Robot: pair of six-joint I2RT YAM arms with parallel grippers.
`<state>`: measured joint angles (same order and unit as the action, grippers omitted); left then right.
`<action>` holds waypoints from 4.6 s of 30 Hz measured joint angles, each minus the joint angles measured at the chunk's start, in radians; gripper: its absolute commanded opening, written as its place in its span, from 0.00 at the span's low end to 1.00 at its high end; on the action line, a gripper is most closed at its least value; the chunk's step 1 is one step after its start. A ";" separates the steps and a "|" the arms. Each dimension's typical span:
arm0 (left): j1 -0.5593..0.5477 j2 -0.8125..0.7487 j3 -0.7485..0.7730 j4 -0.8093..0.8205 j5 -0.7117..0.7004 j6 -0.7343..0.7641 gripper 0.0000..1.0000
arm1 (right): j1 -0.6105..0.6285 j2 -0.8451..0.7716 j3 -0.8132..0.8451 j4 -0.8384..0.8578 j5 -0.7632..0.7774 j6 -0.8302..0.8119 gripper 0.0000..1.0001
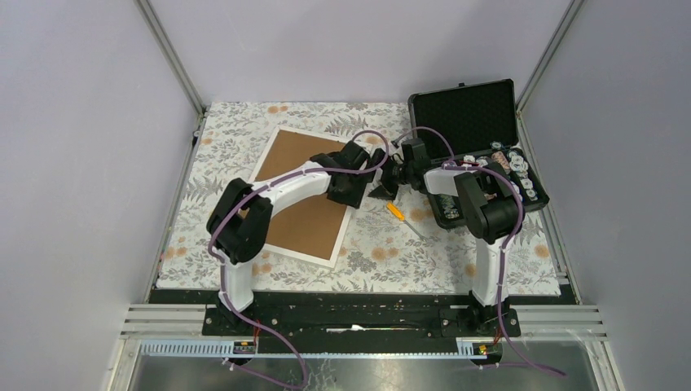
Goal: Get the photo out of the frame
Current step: Turn over the photo frame at the center of the board.
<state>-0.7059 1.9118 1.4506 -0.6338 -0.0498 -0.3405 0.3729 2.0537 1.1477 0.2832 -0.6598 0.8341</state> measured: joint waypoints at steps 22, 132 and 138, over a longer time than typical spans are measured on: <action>-0.098 0.089 -0.012 0.067 -0.211 -0.045 0.53 | -0.008 -0.015 0.015 -0.047 0.076 -0.028 1.00; -0.144 -0.245 0.008 -0.052 -0.196 0.279 0.99 | 0.013 0.024 0.096 0.040 -0.010 0.326 0.00; -0.226 -0.177 0.009 -0.053 -0.412 0.307 0.99 | 0.024 0.022 0.184 -0.019 0.022 0.403 0.00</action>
<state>-0.9318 1.7344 1.4593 -0.6868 -0.4614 -0.0330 0.3965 2.0758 1.3315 0.2642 -0.6376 1.2373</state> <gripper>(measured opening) 0.987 0.404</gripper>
